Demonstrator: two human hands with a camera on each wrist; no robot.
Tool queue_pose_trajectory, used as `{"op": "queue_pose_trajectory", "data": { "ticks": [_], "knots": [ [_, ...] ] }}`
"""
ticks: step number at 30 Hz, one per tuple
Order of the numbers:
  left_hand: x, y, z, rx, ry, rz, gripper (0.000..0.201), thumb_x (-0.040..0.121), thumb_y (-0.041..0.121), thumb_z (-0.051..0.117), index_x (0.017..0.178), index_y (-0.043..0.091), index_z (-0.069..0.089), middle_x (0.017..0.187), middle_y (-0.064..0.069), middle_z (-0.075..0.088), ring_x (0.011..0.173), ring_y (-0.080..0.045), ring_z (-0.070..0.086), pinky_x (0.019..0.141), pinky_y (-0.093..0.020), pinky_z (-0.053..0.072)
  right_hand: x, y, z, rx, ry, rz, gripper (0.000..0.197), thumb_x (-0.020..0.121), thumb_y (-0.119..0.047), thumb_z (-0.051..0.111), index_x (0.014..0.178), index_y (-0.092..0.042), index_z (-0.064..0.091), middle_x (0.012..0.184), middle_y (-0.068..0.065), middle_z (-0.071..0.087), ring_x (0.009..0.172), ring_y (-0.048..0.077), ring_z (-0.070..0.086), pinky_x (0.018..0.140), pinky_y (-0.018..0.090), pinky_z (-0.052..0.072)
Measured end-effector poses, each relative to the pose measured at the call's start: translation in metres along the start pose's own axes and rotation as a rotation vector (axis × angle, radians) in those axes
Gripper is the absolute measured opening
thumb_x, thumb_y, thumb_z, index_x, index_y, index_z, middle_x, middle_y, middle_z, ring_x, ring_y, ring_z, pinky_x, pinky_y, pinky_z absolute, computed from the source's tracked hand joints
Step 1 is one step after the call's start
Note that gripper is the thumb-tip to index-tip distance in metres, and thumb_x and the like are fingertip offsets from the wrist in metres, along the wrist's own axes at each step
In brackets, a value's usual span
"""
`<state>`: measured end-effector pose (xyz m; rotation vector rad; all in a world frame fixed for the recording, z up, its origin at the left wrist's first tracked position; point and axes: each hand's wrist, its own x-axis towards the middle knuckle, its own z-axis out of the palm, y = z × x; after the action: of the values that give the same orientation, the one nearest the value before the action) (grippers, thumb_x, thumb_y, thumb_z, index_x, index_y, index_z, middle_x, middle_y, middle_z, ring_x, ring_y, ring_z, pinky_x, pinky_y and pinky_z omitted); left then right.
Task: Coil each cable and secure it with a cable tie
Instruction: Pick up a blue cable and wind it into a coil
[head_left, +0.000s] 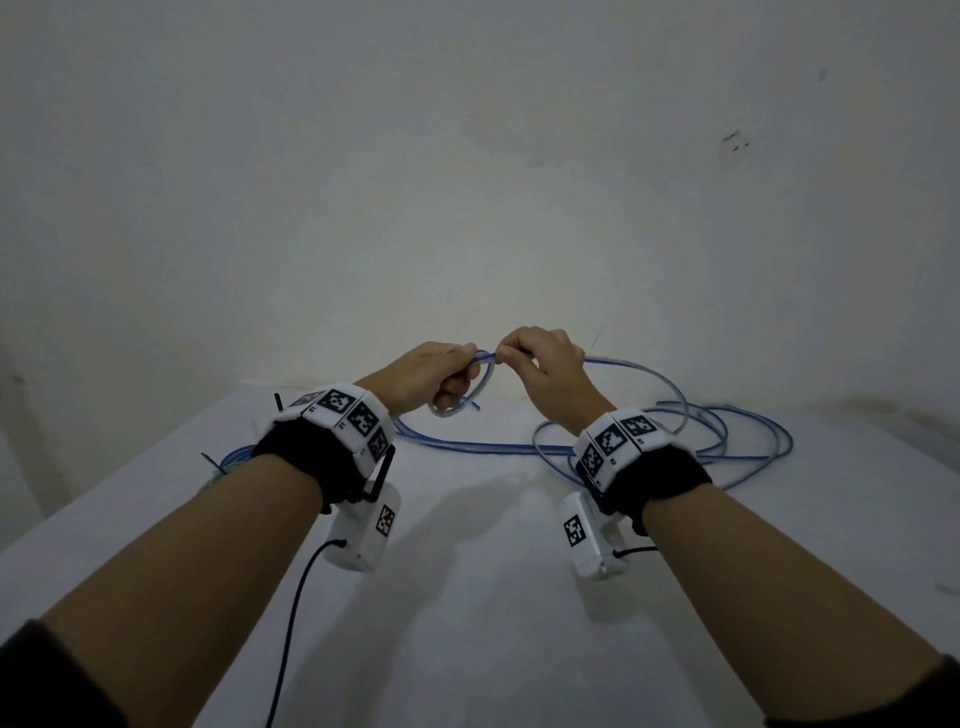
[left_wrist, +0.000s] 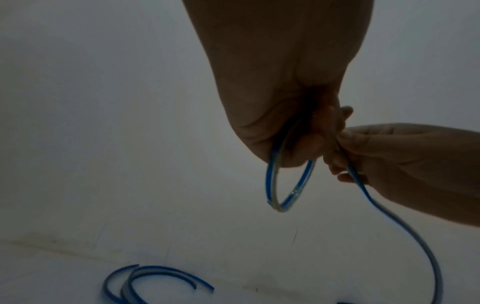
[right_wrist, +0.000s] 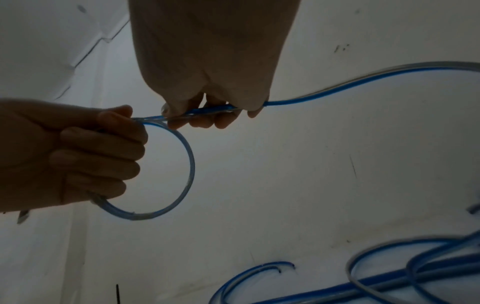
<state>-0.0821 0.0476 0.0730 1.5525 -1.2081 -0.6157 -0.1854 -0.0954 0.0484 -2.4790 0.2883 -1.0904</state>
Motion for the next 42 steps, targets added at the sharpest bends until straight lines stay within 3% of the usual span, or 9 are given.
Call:
{"op": "queue_pose_trajectory", "data": {
  "ticks": [4, 8, 11, 15, 22, 27, 30, 34, 42],
  "knots": [
    [0.0, 0.0, 0.002, -0.226, -0.06, -0.05, 0.033, 0.102, 0.028, 0.031, 0.077, 0.013, 0.046, 0.05, 0.007, 0.033, 0.043, -0.01, 0.035, 0.046, -0.017, 0.037, 0.002, 0.001, 0.002, 0.228, 0.029, 0.0, 0.027, 0.097, -0.025, 0.043, 0.072, -0.03, 0.054, 0.058, -0.021, 0.051, 0.066, -0.001, 0.045, 0.081, 0.038, 0.033],
    [0.004, -0.007, 0.003, -0.294, -0.112, -0.171, 0.036, 0.102, 0.02, 0.027, 0.085, 0.007, 0.055, 0.05, 0.008, 0.034, 0.04, -0.005, 0.028, 0.041, -0.016, 0.03, 0.001, 0.008, -0.003, 0.402, 0.073, 0.013, 0.025, 0.097, -0.015, 0.046, 0.075, -0.024, 0.053, 0.07, -0.004, 0.051, 0.064, 0.006, 0.042, 0.066, 0.018, 0.037],
    [0.007, -0.011, 0.006, -0.356, -0.135, -0.217, 0.035, 0.102, 0.023, 0.026, 0.076, 0.012, 0.046, 0.048, 0.009, 0.032, 0.038, -0.004, 0.027, 0.041, -0.015, 0.025, -0.001, 0.014, 0.0, 0.419, 0.069, 0.051, 0.014, 0.096, -0.016, 0.049, 0.083, -0.012, 0.051, 0.069, -0.006, 0.045, 0.06, 0.002, 0.038, 0.061, 0.015, 0.035],
    [0.017, -0.018, 0.009, -0.631, -0.082, -0.092, 0.036, 0.102, 0.027, 0.025, 0.07, 0.017, 0.039, 0.048, 0.011, 0.03, 0.037, -0.001, 0.025, 0.044, -0.017, 0.018, -0.006, 0.034, 0.007, 0.388, 0.094, 0.069, 0.016, 0.098, -0.02, 0.045, 0.091, -0.006, 0.05, 0.067, -0.005, 0.042, 0.056, 0.001, 0.036, 0.057, 0.014, 0.033],
    [0.042, -0.029, 0.011, -0.957, 0.161, 0.15, 0.031, 0.102, 0.019, 0.025, 0.08, 0.013, 0.045, 0.051, 0.01, 0.04, 0.042, -0.004, 0.033, 0.046, -0.015, 0.035, -0.021, 0.076, 0.018, 0.286, 0.071, 0.245, 0.019, 0.096, -0.002, 0.039, 0.111, -0.01, 0.047, 0.089, 0.004, 0.049, 0.07, 0.015, 0.048, 0.062, 0.016, 0.041],
    [0.052, -0.032, 0.017, -1.035, 0.304, 0.3, 0.03, 0.103, 0.014, 0.025, 0.082, 0.012, 0.046, 0.055, 0.008, 0.045, 0.045, -0.005, 0.037, 0.05, -0.017, 0.039, -0.026, 0.099, 0.026, 0.116, 0.007, 0.339, 0.016, 0.093, 0.0, 0.043, 0.103, -0.005, 0.054, 0.1, 0.007, 0.056, 0.088, 0.025, 0.057, 0.079, 0.032, 0.047],
    [0.057, -0.036, 0.012, -1.067, 0.386, 0.369, 0.031, 0.103, 0.016, 0.024, 0.084, 0.011, 0.048, 0.059, 0.006, 0.052, 0.049, -0.006, 0.044, 0.055, -0.019, 0.042, -0.03, 0.106, 0.023, 0.083, 0.141, 0.381, 0.016, 0.091, -0.002, 0.049, 0.096, -0.005, 0.064, 0.092, 0.009, 0.065, 0.088, 0.027, 0.062, 0.081, 0.034, 0.05],
    [0.06, -0.038, 0.028, -0.817, 0.482, 0.39, 0.028, 0.103, 0.012, 0.027, 0.087, 0.009, 0.049, 0.07, 0.0, 0.055, 0.059, -0.008, 0.054, 0.063, -0.021, 0.048, -0.027, 0.099, 0.025, 0.075, 0.19, 0.344, 0.021, 0.092, -0.005, 0.049, 0.093, -0.008, 0.07, 0.083, 0.009, 0.069, 0.083, 0.027, 0.063, 0.08, 0.036, 0.05],
    [0.066, -0.058, 0.039, 0.269, 0.466, 0.377, 0.019, 0.101, 0.011, 0.033, 0.096, 0.006, 0.051, 0.091, -0.004, 0.067, 0.081, -0.01, 0.065, 0.079, -0.023, 0.05, -0.02, 0.074, 0.02, -0.062, -0.239, 0.089, 0.021, 0.093, -0.007, 0.046, 0.091, -0.01, 0.068, 0.085, 0.007, 0.069, 0.082, 0.023, 0.062, 0.08, 0.037, 0.047]
  ]
}}
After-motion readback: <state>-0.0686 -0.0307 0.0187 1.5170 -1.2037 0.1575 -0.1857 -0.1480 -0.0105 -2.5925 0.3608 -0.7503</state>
